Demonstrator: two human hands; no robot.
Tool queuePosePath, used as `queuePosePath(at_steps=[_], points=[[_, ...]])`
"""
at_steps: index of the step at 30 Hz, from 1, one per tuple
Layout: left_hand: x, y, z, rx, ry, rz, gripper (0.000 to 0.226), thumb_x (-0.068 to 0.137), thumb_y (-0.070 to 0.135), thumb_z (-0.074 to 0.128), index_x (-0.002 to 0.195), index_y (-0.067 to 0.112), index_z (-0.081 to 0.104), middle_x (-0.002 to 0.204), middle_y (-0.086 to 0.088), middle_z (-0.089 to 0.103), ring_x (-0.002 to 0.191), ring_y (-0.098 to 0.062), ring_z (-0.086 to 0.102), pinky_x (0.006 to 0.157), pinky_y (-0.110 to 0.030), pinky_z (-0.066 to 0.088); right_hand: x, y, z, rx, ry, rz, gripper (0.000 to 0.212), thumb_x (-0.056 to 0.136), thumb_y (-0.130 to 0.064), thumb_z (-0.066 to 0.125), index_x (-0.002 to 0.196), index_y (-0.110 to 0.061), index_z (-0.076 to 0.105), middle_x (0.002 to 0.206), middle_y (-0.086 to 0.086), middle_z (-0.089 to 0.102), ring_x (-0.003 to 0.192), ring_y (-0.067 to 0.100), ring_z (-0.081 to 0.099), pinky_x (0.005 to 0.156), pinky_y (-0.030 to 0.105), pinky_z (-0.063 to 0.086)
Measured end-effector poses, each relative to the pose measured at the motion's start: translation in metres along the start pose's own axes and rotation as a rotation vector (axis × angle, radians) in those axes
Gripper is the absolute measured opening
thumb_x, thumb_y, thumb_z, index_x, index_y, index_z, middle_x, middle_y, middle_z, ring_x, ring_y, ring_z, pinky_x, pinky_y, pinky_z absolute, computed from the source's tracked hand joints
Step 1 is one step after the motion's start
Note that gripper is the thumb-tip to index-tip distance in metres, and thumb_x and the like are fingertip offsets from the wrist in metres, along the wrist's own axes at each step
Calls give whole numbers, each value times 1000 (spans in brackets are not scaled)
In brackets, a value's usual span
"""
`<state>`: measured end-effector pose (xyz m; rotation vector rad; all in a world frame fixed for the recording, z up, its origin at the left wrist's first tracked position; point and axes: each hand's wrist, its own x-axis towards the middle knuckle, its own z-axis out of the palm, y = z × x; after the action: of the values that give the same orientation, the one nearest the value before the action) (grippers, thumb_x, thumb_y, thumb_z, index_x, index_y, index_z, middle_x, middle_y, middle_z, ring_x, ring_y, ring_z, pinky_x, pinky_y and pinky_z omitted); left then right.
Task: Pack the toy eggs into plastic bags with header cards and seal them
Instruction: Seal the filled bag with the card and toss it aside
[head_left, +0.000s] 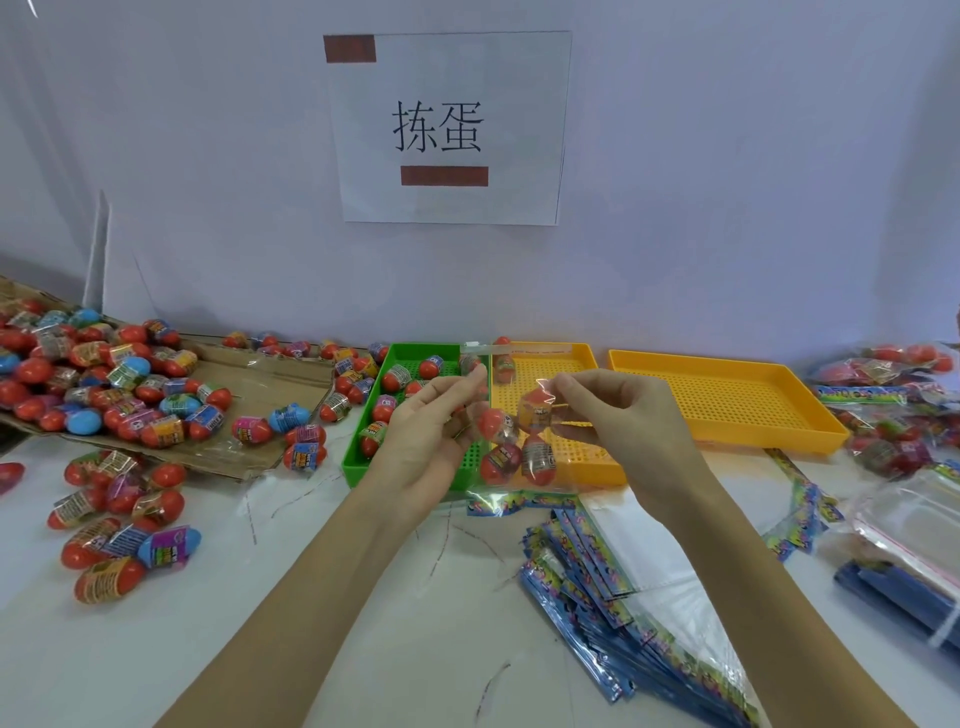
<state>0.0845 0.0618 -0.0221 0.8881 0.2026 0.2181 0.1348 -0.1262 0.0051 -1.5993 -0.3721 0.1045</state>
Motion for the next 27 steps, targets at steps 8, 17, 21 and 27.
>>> queuePosePath(at_steps=[8,17,21,27], points=[[1,-1,-3,156,-14,85,10,88,13,77,98,10,75,91,-6,72,75,-12,67,72,-26,58,2,1,-5,-43,17,26,16,99,-17,67,93,-10,80,83,0,79,82,13,77,76,28,64],[-5,-8,0,510,-1,266,18,98,14,70,111,1,69,98,-12,80,91,-31,78,83,-37,64,4,3,-10,-180,37,10,9,98,-12,70,103,-17,76,80,-1,79,76,15,76,68,26,61],[-6,-9,2,541,5,273,11,98,12,69,107,6,73,94,-10,81,84,-29,79,77,-35,65,0,8,3,-471,220,-244,26,93,-16,77,114,-19,62,102,-3,71,91,15,69,81,36,60],[-12,-13,6,608,-71,383,11,100,8,67,107,11,76,89,-5,81,76,-19,79,64,-19,58,-9,9,25,-759,188,-789,6,94,-13,75,100,-12,74,100,2,69,95,24,64,104,10,31]])
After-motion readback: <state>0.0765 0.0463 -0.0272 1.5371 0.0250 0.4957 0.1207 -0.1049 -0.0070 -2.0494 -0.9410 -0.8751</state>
